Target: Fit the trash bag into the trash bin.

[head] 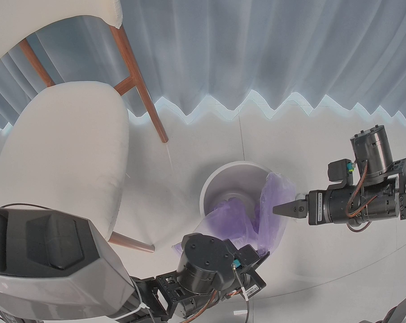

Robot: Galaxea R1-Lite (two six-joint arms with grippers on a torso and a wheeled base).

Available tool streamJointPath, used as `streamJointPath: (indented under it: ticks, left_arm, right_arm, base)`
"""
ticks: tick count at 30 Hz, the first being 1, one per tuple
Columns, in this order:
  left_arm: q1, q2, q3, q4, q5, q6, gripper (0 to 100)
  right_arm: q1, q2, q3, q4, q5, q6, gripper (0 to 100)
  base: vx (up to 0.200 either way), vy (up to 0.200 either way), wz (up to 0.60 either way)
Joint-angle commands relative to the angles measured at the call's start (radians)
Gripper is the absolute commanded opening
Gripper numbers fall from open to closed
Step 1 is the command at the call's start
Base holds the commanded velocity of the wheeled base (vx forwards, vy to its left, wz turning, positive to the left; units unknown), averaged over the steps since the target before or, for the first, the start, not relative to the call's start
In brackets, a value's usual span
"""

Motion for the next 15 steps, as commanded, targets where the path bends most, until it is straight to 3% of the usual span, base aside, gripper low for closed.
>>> streamJointPath:
  ticks: [1,15]
  left_arm:
    - [-0.013,0.012,-0.001,0.0,0.005,-0.006,0]
    - [-0.007,0.018,0.001,0.0,0.006,-0.008,0]
  right_arm:
    - [0.016,0.067,-0.009,0.002,-0.004,-0.001,100]
    - [-0.001,0.176,-0.012,-0.007,-0.07,-0.004,100]
  base:
    - [0.0,0.0,0.0]
    - [0.0,0.0,0.0]
